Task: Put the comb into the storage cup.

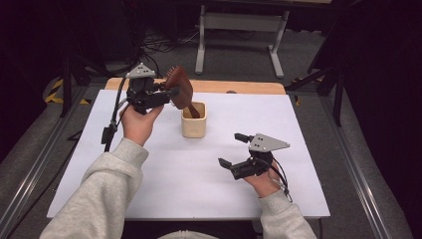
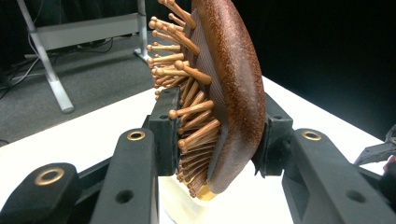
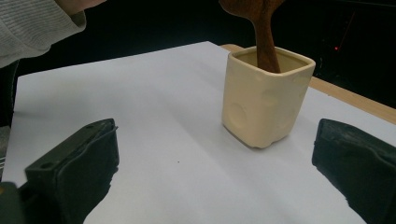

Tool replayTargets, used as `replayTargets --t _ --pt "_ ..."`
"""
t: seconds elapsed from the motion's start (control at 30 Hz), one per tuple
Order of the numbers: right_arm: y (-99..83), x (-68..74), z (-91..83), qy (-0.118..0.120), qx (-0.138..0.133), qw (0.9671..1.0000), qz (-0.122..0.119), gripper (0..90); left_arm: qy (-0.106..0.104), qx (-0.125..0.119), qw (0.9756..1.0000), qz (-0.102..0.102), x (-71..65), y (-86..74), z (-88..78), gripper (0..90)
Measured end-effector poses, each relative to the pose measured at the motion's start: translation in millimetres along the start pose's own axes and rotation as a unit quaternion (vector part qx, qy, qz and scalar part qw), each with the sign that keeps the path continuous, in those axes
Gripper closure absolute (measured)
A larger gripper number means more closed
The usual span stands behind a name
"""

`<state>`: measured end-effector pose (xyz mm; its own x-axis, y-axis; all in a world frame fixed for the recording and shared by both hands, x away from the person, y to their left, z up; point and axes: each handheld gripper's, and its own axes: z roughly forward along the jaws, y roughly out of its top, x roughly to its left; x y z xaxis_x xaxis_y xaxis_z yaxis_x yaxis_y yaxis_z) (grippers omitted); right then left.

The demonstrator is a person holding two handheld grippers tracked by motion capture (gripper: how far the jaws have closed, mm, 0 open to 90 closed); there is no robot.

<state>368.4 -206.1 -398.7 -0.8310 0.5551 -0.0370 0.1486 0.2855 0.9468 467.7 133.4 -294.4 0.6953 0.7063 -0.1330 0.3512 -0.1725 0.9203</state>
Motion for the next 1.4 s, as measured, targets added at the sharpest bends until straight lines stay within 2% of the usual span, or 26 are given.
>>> replayTargets --t 0.33,0.6,0.67,0.73,1.1,1.4 --pt "0.2 0.5 0.3 0.002 0.0 1.0 -0.001 1.1 -0.001 0.024 0.9997 -0.011 -0.6 -4.6 11.2 60.0" --pt "0.1 0.5 0.3 0.003 0.0 1.0 0.0 1.1 -0.001 0.039 0.9992 -0.014 -0.4 -7.4 17.4 59.7" --pt "0.1 0.7 0.5 0.003 0.0 1.0 -0.001 1.1 0.001 0.042 0.9991 -0.009 0.0 -7.8 18.1 59.7" --pt "0.0 0.9 0.8 0.004 0.001 1.0 -0.001 1.1 -0.004 0.043 0.9989 -0.015 -0.7 -8.7 19.0 59.5" --pt "-0.2 1.1 1.5 0.006 0.002 1.0 -0.001 1.1 0.004 0.056 0.9984 -0.013 0.7 -11.4 22.6 58.7" --pt "-0.2 1.0 1.3 0.007 0.002 1.0 -0.001 1.1 0.003 0.051 0.9985 -0.017 0.5 -13.7 24.0 57.4"
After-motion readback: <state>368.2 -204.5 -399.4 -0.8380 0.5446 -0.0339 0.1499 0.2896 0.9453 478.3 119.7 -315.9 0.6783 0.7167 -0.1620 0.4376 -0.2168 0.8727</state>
